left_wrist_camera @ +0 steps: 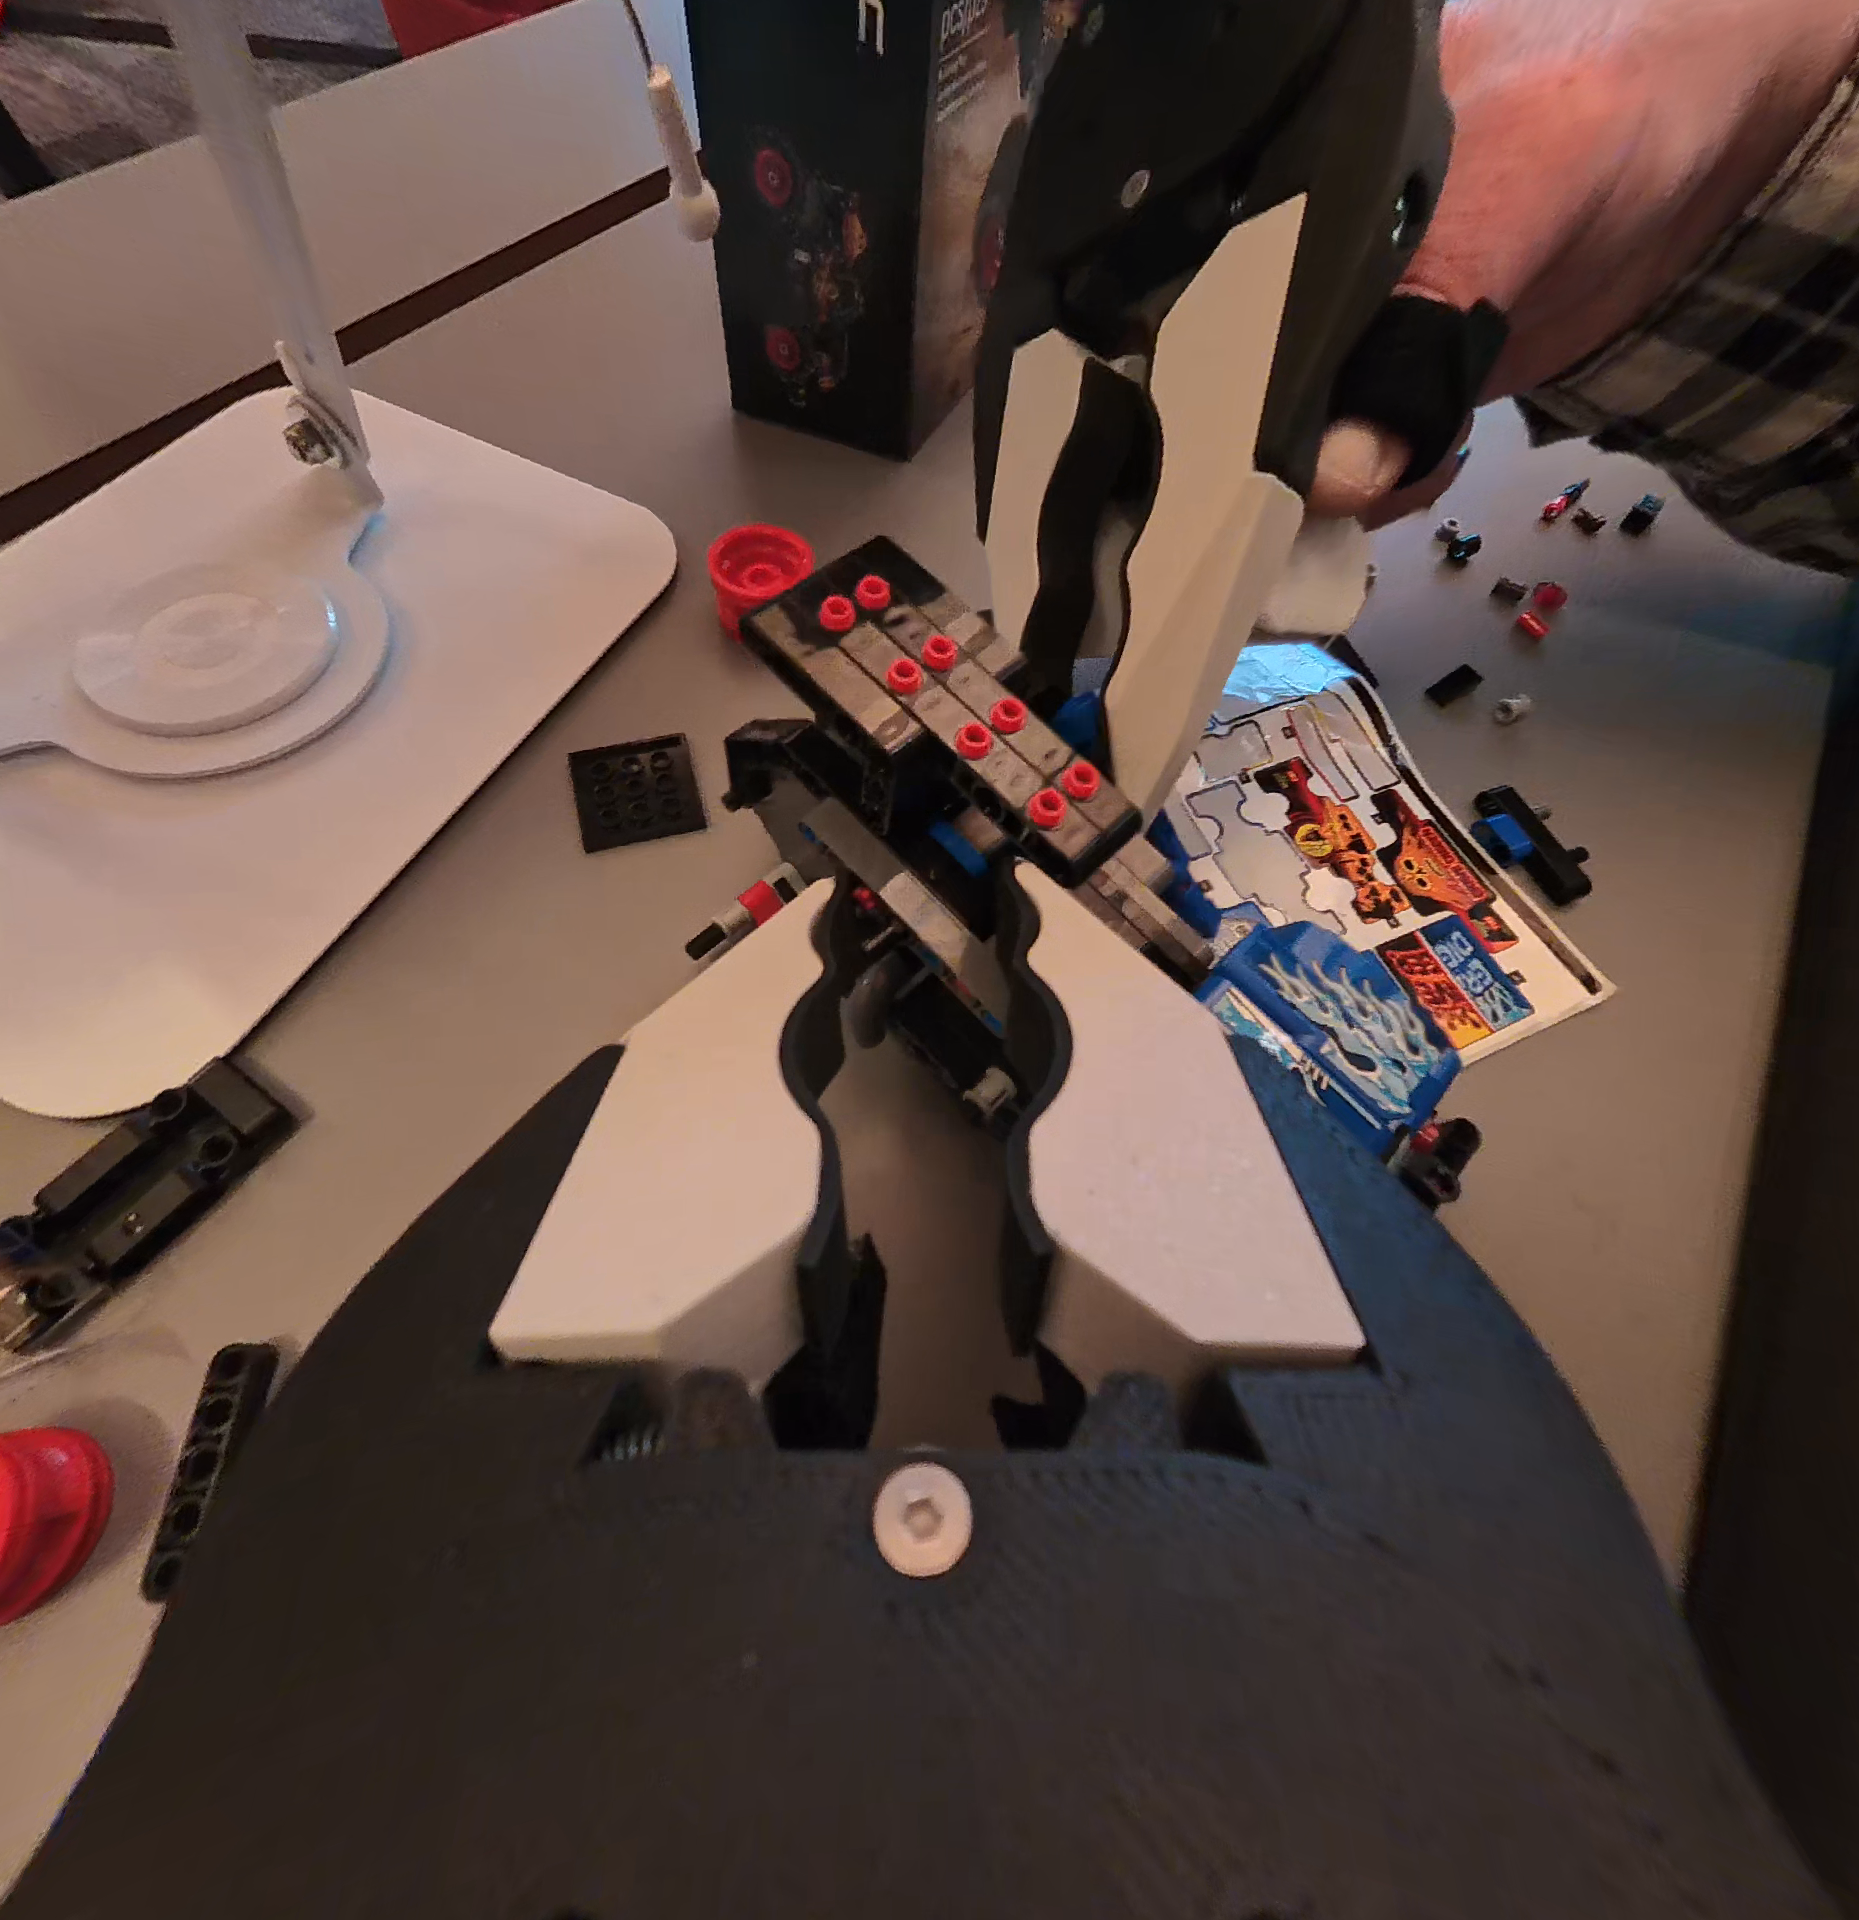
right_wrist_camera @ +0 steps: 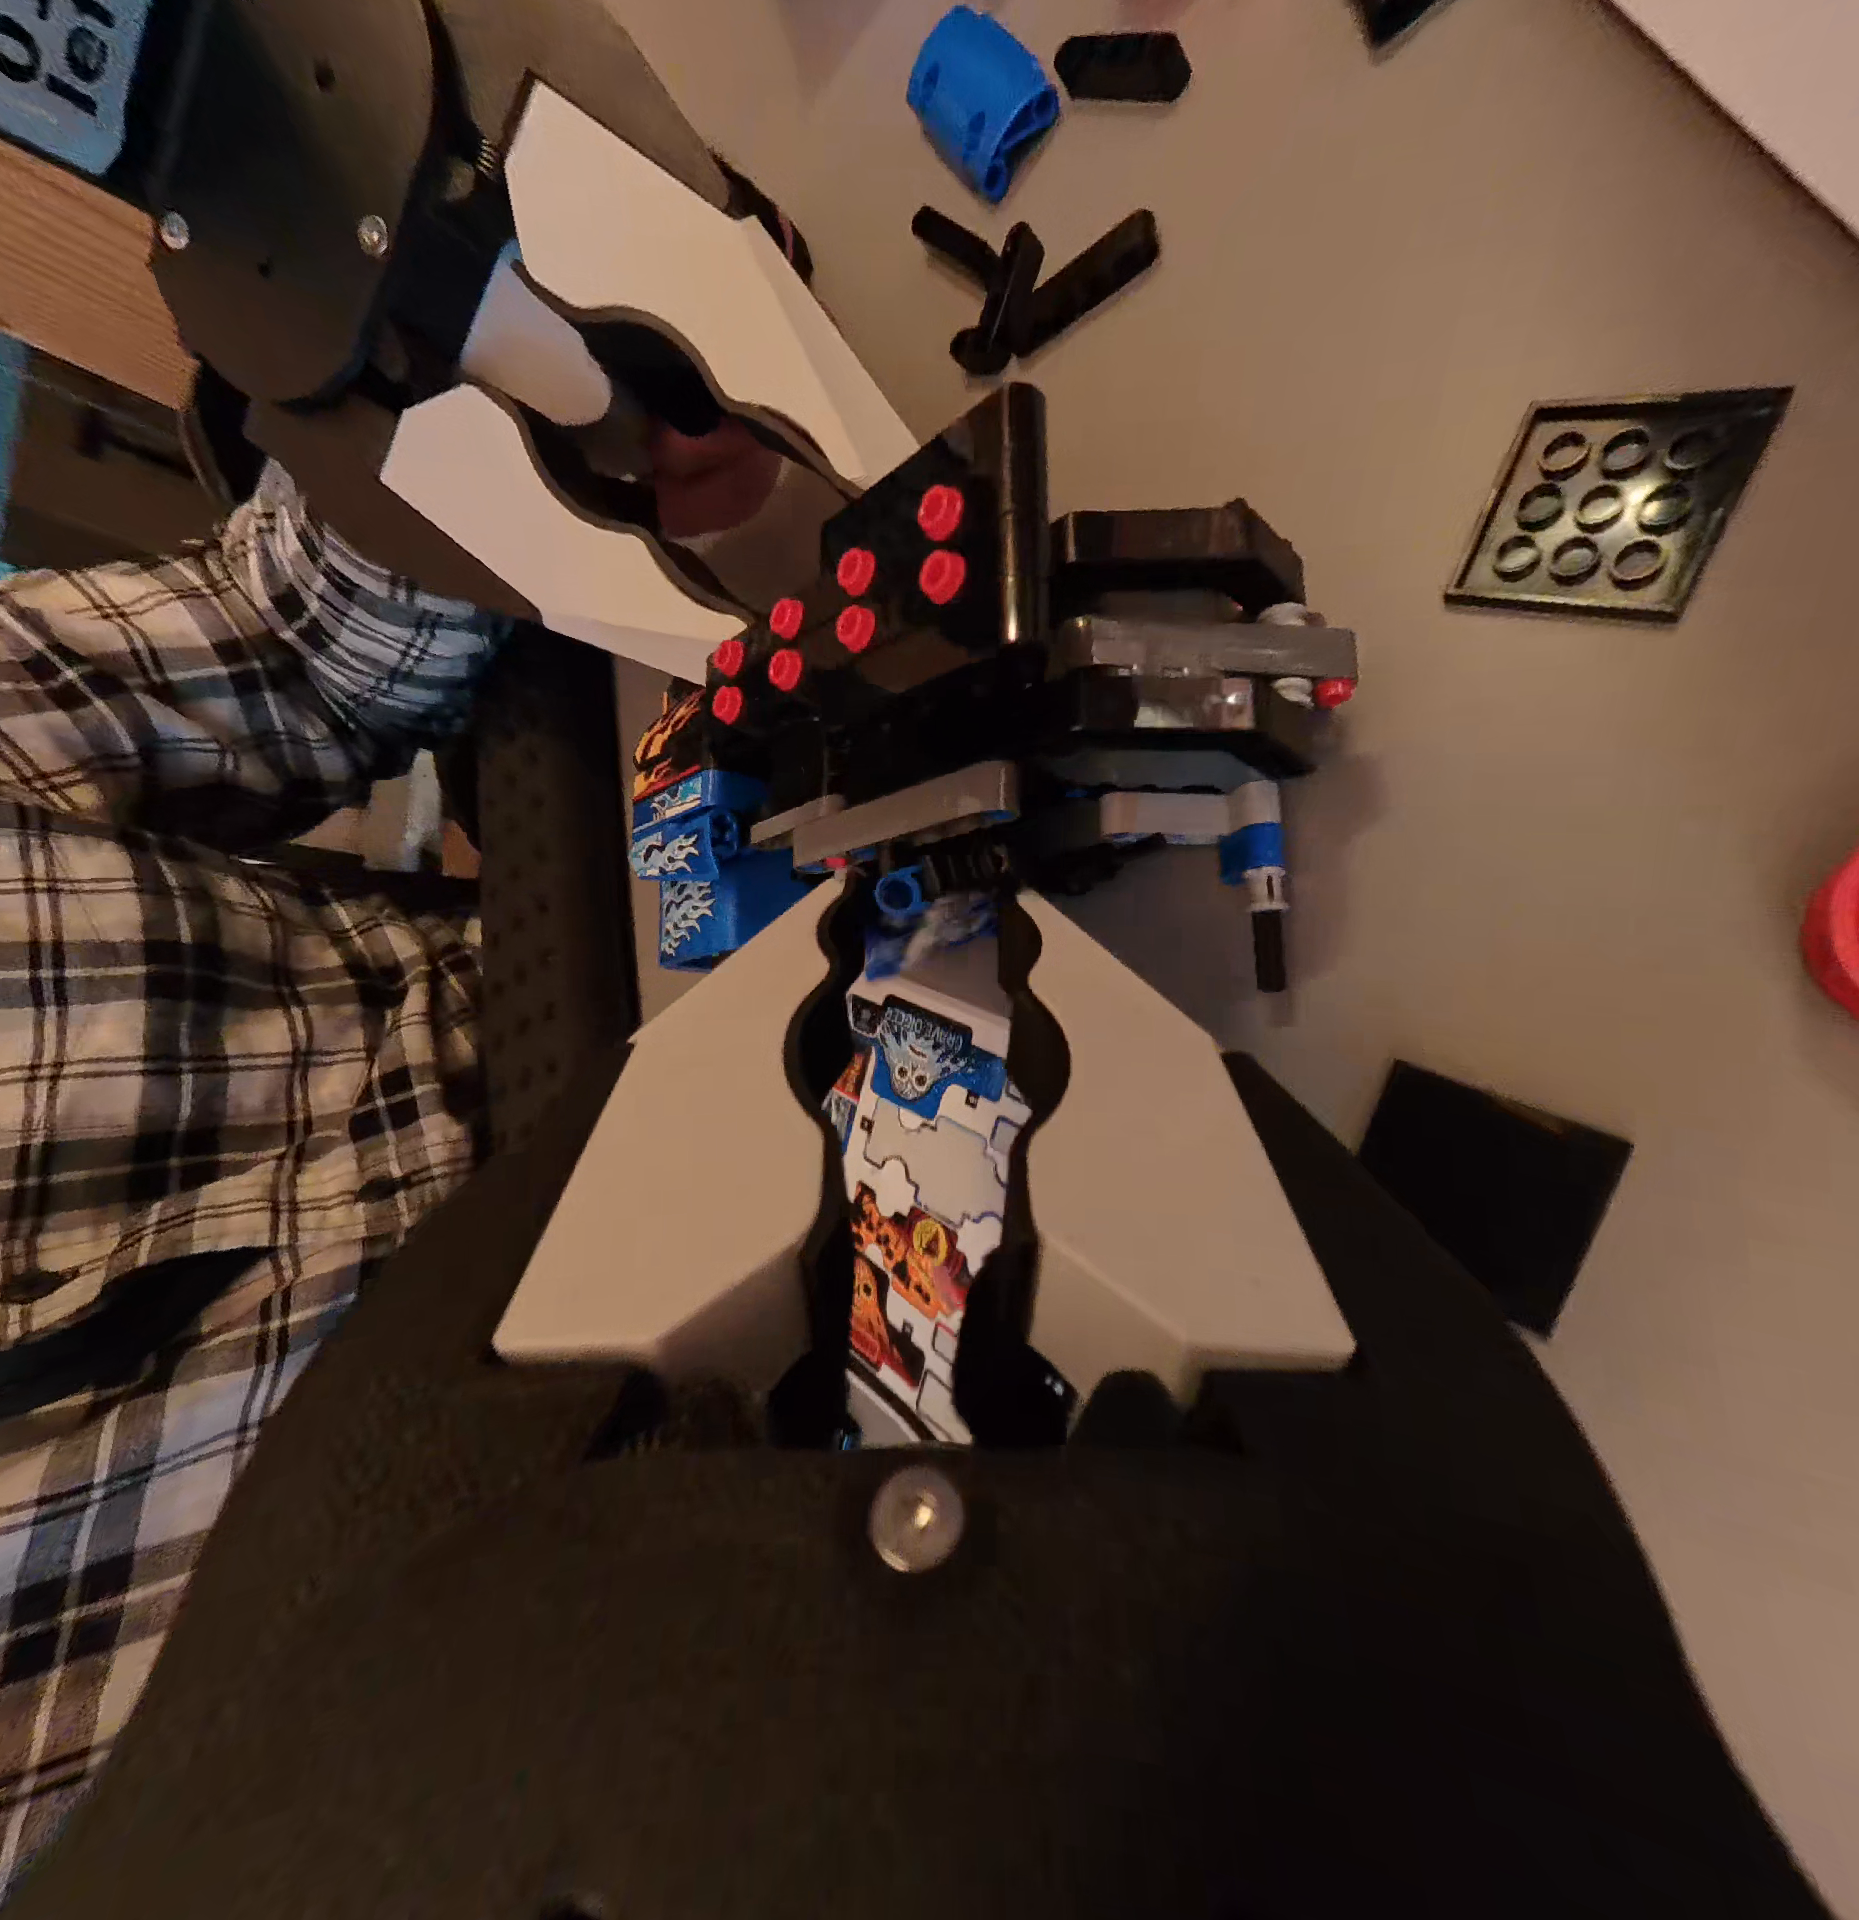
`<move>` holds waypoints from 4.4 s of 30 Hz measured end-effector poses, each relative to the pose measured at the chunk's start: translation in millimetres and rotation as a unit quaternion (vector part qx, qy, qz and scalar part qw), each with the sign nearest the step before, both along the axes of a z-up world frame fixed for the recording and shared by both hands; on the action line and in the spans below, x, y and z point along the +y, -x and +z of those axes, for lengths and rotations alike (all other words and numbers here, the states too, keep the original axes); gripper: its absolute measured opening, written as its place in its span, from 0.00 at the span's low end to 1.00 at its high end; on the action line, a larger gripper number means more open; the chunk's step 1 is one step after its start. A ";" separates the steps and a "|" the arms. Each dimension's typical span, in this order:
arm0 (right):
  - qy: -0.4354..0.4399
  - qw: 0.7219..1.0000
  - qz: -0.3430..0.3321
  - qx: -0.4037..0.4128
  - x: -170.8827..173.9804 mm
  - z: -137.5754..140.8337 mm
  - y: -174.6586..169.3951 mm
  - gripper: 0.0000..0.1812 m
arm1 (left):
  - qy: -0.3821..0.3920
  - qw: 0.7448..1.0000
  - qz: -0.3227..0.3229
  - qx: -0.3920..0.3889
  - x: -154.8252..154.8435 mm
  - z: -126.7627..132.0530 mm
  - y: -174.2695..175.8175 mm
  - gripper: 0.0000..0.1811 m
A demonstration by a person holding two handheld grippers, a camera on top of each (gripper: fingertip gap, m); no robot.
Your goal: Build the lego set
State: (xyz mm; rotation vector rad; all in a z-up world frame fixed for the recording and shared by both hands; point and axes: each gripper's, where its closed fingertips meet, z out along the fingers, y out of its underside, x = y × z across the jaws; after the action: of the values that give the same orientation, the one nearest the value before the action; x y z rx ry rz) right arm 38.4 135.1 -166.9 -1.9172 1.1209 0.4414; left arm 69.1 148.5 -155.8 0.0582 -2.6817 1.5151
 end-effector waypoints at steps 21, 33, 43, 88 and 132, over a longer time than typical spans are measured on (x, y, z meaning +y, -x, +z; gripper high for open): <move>-0.037 0.996 -0.039 -0.076 -9.8 5.2 14.9 0.13 | 0.000 1.000 0.003 -0.009 -0.6 4.6 -1.2 0.23; -0.176 0.969 -0.128 -0.117 -10.6 61.0 21.0 0.13 | 0.034 0.983 -0.048 -0.174 -16.7 42.3 73.2 0.29; -0.243 0.942 -0.188 -0.134 -13.7 81.0 15.8 0.13 | 0.026 0.961 -0.005 -0.274 -26.8 43.2 68.5 0.13; -0.189 0.959 -0.212 -0.017 -13.3 5.0 5.6 0.12 | -0.004 1.000 -0.011 -0.013 3.9 5.7 9.6 0.17; 0.047 0.998 0.039 -0.028 -13.9 0.0 7.7 0.12 | 0.005 0.997 -0.020 -0.075 -0.5 6.0 15.6 0.19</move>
State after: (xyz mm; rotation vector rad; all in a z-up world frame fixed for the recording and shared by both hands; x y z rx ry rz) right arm 30.6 121.2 -166.9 -2.0487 1.0493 0.3820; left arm 53.4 148.1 -149.7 -0.1141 -2.7686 1.5816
